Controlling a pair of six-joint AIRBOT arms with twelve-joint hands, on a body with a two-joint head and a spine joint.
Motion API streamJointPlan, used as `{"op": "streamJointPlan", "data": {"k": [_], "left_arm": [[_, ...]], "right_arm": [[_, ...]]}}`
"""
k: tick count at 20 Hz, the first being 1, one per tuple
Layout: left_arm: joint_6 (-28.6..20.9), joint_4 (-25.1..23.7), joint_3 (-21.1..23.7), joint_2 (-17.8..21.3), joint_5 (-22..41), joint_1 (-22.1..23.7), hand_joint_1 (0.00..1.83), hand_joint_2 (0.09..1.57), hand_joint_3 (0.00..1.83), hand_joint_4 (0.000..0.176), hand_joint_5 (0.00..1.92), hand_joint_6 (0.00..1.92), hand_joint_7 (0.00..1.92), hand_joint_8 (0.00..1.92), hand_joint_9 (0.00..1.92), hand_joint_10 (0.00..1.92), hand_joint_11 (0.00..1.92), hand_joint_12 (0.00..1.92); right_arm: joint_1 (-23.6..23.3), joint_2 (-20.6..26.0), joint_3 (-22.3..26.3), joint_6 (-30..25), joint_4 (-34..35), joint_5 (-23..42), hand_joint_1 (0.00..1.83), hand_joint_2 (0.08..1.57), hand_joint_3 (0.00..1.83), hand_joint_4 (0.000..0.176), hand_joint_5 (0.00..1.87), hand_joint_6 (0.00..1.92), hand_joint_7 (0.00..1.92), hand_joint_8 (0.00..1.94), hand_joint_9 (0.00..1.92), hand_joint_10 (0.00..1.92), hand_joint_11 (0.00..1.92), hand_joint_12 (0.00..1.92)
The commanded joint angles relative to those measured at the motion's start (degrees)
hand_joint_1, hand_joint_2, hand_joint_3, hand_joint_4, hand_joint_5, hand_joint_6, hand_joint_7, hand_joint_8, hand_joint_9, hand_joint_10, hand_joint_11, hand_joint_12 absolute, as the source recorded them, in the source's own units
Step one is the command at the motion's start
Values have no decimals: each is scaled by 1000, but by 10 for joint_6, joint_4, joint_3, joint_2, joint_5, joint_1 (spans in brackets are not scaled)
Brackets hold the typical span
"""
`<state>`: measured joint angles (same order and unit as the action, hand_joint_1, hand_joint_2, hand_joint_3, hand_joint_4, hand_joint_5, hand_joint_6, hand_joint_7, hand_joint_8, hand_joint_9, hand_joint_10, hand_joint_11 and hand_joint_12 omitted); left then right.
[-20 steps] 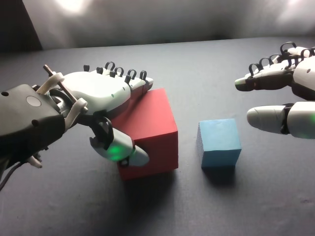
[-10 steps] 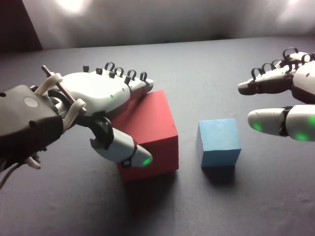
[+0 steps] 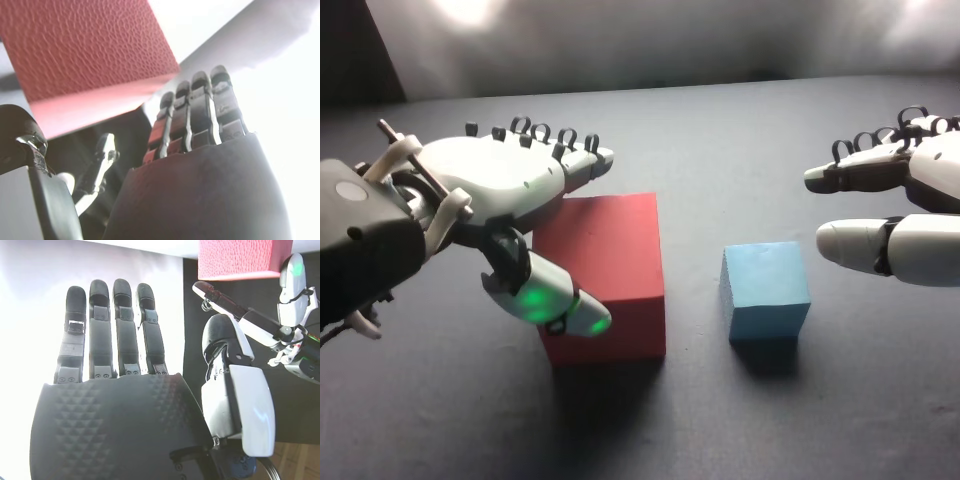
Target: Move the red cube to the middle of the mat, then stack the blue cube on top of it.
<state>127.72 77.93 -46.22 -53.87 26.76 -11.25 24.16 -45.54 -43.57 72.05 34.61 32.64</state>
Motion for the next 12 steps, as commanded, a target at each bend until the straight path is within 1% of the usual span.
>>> {"op": "streamJointPlan", "data": {"k": [1,3,4,6,7,8,9,11,12], "left_arm": [[16,-8,4,12,25,13,667,884,0,0,0,0,33,0,29,0,1,2],[48,16,7,20,25,28,675,875,0,0,0,0,29,0,25,0,0,0],[58,22,8,24,24,34,622,884,0,0,0,0,21,0,13,0,0,0],[79,39,10,32,24,46,614,892,0,0,0,0,24,1,14,1,2,1],[94,53,11,36,24,52,659,882,0,0,9,3,43,8,38,10,16,7],[118,69,12,40,24,61,671,878,0,0,1,0,39,6,39,10,13,6],[121,69,11,44,24,65,678,873,0,0,0,0,33,3,33,7,5,3],[122,66,7,54,15,70,665,859,0,0,15,5,53,9,50,11,30,14],[121,62,3,59,9,72,646,872,0,0,5,1,43,4,39,5,10,6]], "right_arm": [[-4,2,1,6,-3,64,99,1280,0,0,429,7,423,6,384,8,0,837],[4,-10,1,25,10,92,84,1280,0,0,441,6,419,3,379,4,0,817],[7,-16,1,37,18,103,85,1282,0,0,420,2,401,2,362,2,0,777],[7,-25,1,56,31,99,90,1282,0,0,412,3,407,4,367,3,0,795],[7,-28,1,57,38,95,78,1283,0,0,415,3,408,3,363,2,0,794],[6,-31,1,57,46,92,99,1279,0,0,436,7,427,6,380,6,0,832],[6,-33,1,57,49,91,122,1279,0,0,420,3,407,3,354,3,0,772],[4,-38,1,57,53,82,183,1264,0,0,391,2,385,1,340,1,0,749],[4,-41,1,58,54,80,294,1227,0,0,402,6,390,4,345,3,0,751]]}}
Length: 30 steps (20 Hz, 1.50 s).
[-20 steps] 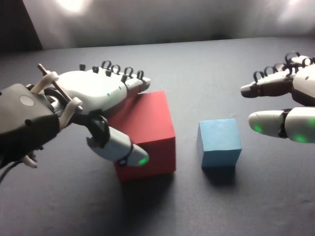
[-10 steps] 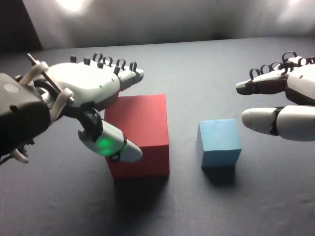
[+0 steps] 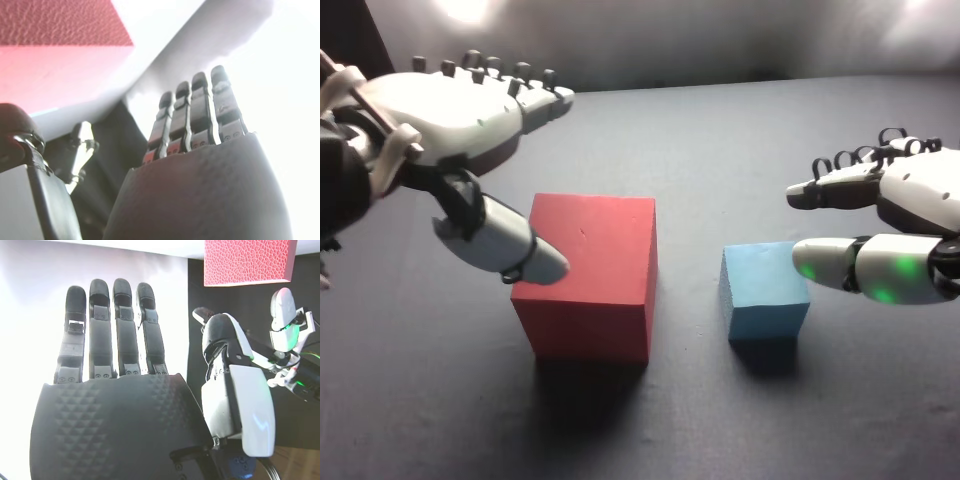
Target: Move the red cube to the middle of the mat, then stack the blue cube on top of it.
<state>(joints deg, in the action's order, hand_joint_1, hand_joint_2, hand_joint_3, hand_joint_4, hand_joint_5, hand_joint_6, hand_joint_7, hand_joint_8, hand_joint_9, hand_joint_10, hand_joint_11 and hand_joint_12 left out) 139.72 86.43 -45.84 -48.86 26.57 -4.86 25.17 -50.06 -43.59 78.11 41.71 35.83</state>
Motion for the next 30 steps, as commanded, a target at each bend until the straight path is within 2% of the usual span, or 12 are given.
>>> {"op": "streamJointPlan", "data": {"k": [1,5,7,11,12,13,16,18,21,22,27,30], "left_arm": [[2,-24,-5,13,4,11,643,875,0,0,0,0,34,0,32,2,7,5],[3,-43,-33,37,-48,20,642,888,2,0,0,0,30,6,32,8,0,0],[4,-53,-44,48,-74,20,627,889,3,0,14,5,56,13,52,13,26,12],[1,-86,-67,80,-166,3,630,893,4,0,0,0,35,0,36,1,1,3],[-30,-122,-75,84,-195,-1,670,883,0,0,8,3,50,6,51,7,9,6],[-73,-172,-86,87,-230,-2,669,893,3,0,16,6,51,6,45,4,3,4],[-66,-188,-104,93,-298,-1,637,899,5,0,0,0,21,0,21,0,0,0],[56,-86,-121,97,-356,-1,653,892,1,0,0,0,11,0,18,0,0,0],[288,124,-154,98,-473,-27,669,887,0,0,3,1,26,4,29,3,0,0],[319,153,-161,98,-499,-38,656,886,0,0,0,0,5,0,21,0,0,0],[319,163,-153,111,-514,-61,664,879,0,0,5,1,18,4,31,3,0,0],[310,148,-137,118,-476,-45,635,879,0,0,0,0,24,6,38,5,10,4]], "right_arm": [[-6,2,1,0,-16,49,400,1187,0,0,397,3,366,5,320,5,0,745],[-7,-11,1,23,1,49,647,1045,0,0,238,0,198,0,169,0,0,508],[-7,-16,0,36,11,53,948,989,0,0,163,1,116,1,95,1,0,333],[-15,-32,-4,39,27,54,1153,954,0,0,302,11,269,9,240,18,0,660],[-18,-34,-4,43,36,54,1165,946,0,0,353,17,315,12,283,22,0,734],[-26,-37,-4,55,63,49,1158,950,0,0,406,13,370,8,319,17,0,771],[-42,-41,-4,67,101,25,1134,952,0,0,428,4,385,0,329,6,0,783],[-49,-43,-4,70,123,15,1125,951,0,0,443,6,400,4,340,7,0,824],[-56,-46,-4,72,146,9,1083,977,8,0,438,1,401,1,345,4,0,844],[-57,-49,-5,75,148,10,1092,976,6,0,452,7,415,7,355,7,0,844],[-46,-83,-39,87,176,11,1099,971,0,0,490,7,447,5,377,8,0,884],[-33,-109,-64,87,179,7,1074,966,0,0,510,7,455,3,378,4,0,866]]}}
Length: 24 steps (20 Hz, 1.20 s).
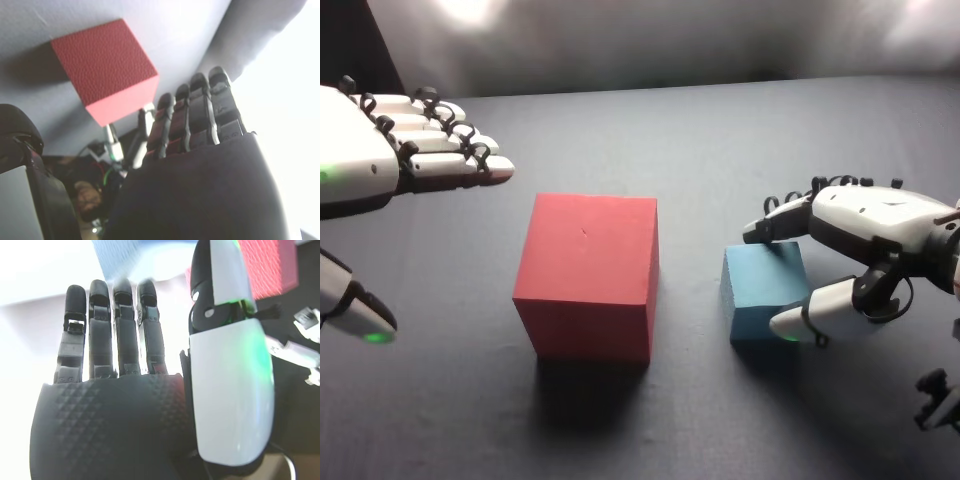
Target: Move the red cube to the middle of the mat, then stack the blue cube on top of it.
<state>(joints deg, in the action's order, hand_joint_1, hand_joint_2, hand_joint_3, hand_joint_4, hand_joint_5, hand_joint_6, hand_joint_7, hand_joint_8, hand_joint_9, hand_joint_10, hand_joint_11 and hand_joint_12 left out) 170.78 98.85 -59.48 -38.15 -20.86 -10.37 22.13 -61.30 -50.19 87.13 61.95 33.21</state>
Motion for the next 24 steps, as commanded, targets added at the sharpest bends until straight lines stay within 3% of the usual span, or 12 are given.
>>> {"op": "streamJointPlan", "data": {"k": [1,4,11,12,13,17,20,21,22,23,24], "left_arm": [[-22,1,2,11,8,16,647,888,2,0,0,0,16,2,31,2,1,0],[-91,-78,8,11,28,39,687,865,0,0,20,7,40,9,58,10,31,14],[-104,-95,33,13,119,57,602,882,2,0,27,5,61,8,86,12,63,36],[-119,-114,36,13,131,63,605,885,3,0,26,4,59,7,84,10,55,33],[-171,-162,37,12,140,71,604,884,2,0,20,1,53,4,77,6,47,30],[-553,-535,42,13,154,95,577,888,3,0,13,4,41,10,55,13,40,31],[-848,-826,48,16,158,108,533,902,6,0,8,1,39,5,63,11,31,32],[-975,-963,57,22,170,106,556,894,2,0,24,7,55,10,82,16,39,37],[-1123,-1096,65,30,208,94,562,886,0,0,32,8,63,12,81,14,54,46],[-1285,-1240,66,35,255,68,556,890,0,0,15,1,44,2,59,3,36,40],[-1370,-1311,65,36,275,54,588,896,2,0,2,0,25,0,37,0,14,32]], "right_arm": [[0,0,-1,-4,-22,33,1111,929,0,0,557,12,525,11,460,23,0,960],[7,-15,-12,-8,-22,33,1116,938,0,0,506,0,473,0,404,1,0,867],[7,-33,-33,-27,-22,35,1100,954,3,0,522,4,513,6,452,14,0,1002],[7,-33,-33,-28,-22,35,1102,938,0,0,538,8,536,11,476,20,0,1056],[7,-32,-33,-28,-22,36,1105,937,0,0,554,11,554,13,494,24,0,1088],[6,-31,-33,-28,-32,49,1120,951,3,0,592,14,599,16,541,33,0,1159],[2,-29,-33,-28,-36,54,1130,1001,4,0,749,18,796,24,710,67,93,1214],[0,-29,-33,-28,-37,54,1154,1081,9,0,945,750,945,30,830,91,205,1209],[-2,-28,-33,-28,-42,54,1214,1096,0,0,1058,791,966,814,951,132,370,1171],[-5,-28,-33,-28,-44,54,1225,1099,1,6,1044,834,987,980,1029,168,434,1166],[-7,-27,-33,-28,-44,54,1227,1104,0,11,1033,854,985,1029,1047,188,446,1169]]}}
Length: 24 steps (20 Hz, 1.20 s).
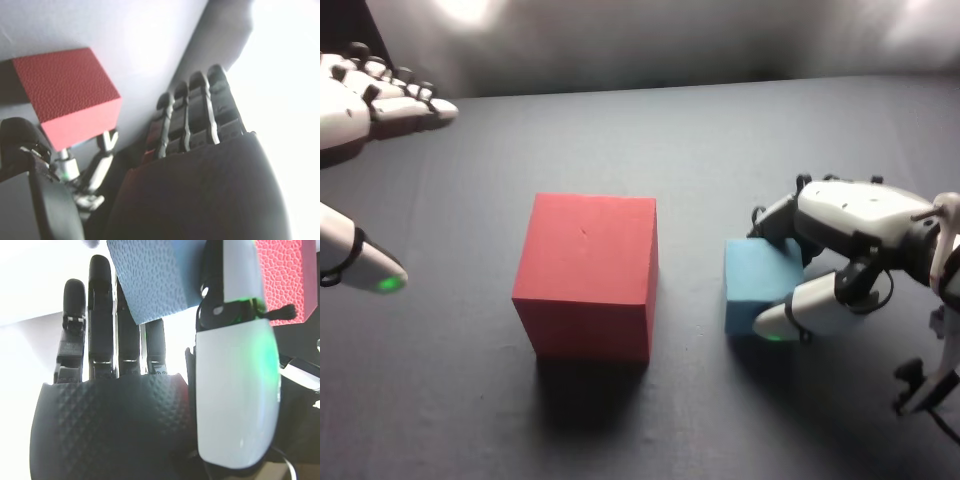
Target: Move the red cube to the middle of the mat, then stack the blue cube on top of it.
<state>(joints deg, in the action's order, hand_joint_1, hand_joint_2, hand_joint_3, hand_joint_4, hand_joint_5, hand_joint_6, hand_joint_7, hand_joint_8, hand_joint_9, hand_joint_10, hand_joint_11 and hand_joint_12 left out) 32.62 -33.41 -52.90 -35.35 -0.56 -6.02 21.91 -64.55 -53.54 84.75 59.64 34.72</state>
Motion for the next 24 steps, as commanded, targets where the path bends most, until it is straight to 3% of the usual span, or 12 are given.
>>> {"op": "streamJointPlan", "data": {"k": [1,3,5,7,8,9,10,11,13,17,21,24], "left_arm": [[-66,-69,-4,10,99,-1,567,902,5,0,10,3,33,4,42,4,12,33],[-213,-226,-17,10,164,-14,550,914,9,0,14,4,38,5,47,5,17,38],[-276,-305,-28,11,217,-18,548,916,7,0,2,1,19,1,27,1,3,29],[-276,-316,-33,12,252,-18,535,913,5,0,6,2,31,6,41,6,9,34],[-276,-320,-34,12,257,-19,558,913,4,0,7,2,31,5,41,5,1,32],[-276,-326,-34,12,261,-19,538,918,5,0,8,2,38,7,50,8,18,41],[-276,-334,-34,12,266,-19,494,926,8,0,3,0,32,3,38,2,16,42],[-276,-340,-35,12,274,-21,488,927,8,0,7,2,30,2,37,2,13,42],[-276,-348,-35,12,282,-25,430,928,6,0,28,9,60,13,71,14,52,65],[-312,-394,-38,13,284,-28,326,993,3,0,77,9,94,4,114,4,1,272],[-312,-397,-47,13,284,-29,111,1158,18,0,55,0,80,0,90,0,0,222],[-312,-397,-54,13,284,-32,193,1186,2,0,91,0,118,0,126,1,0,249]], "right_arm": [[-7,7,1,-4,-21,38,1343,1109,0,0,1015,869,1029,963,847,1032,445,1175],[-20,13,1,-4,-21,36,1371,1113,1,0,978,899,1045,953,801,1256,465,1198],[-46,23,2,-4,-21,22,1371,1123,1,0,936,952,1036,982,790,1284,451,1228],[-72,29,2,-3,-26,1,1370,1123,1,0,966,914,1017,1006,780,1294,441,1241],[-87,31,2,-3,-37,-9,1260,1106,0,0,1017,849,1008,1027,791,919,438,1237],[-101,33,2,-3,-42,-16,1350,1112,0,0,996,881,1024,987,800,1185,450,1234],[-118,35,1,-3,-43,-27,1370,1108,0,0,980,908,1061,922,812,1229,440,1233],[-141,36,1,-3,-45,-44,1258,1105,0,0,982,913,1037,972,827,853,438,1218],[-168,34,1,-3,-48,-68,1238,1091,0,0,1022,841,1052,960,915,588,444,1209],[-212,15,-8,-2,-50,-124,1239,1082,1,4,1078,758,1036,975,946,500,473,1176],[-248,-4,-13,8,-51,-190,1235,1095,1,0,1046,795,1012,1031,918,511,428,1232],[-257,-21,-28,18,-51,-238,1235,1099,0,0,1073,754,973,1090,900,553,453,1218]]}}
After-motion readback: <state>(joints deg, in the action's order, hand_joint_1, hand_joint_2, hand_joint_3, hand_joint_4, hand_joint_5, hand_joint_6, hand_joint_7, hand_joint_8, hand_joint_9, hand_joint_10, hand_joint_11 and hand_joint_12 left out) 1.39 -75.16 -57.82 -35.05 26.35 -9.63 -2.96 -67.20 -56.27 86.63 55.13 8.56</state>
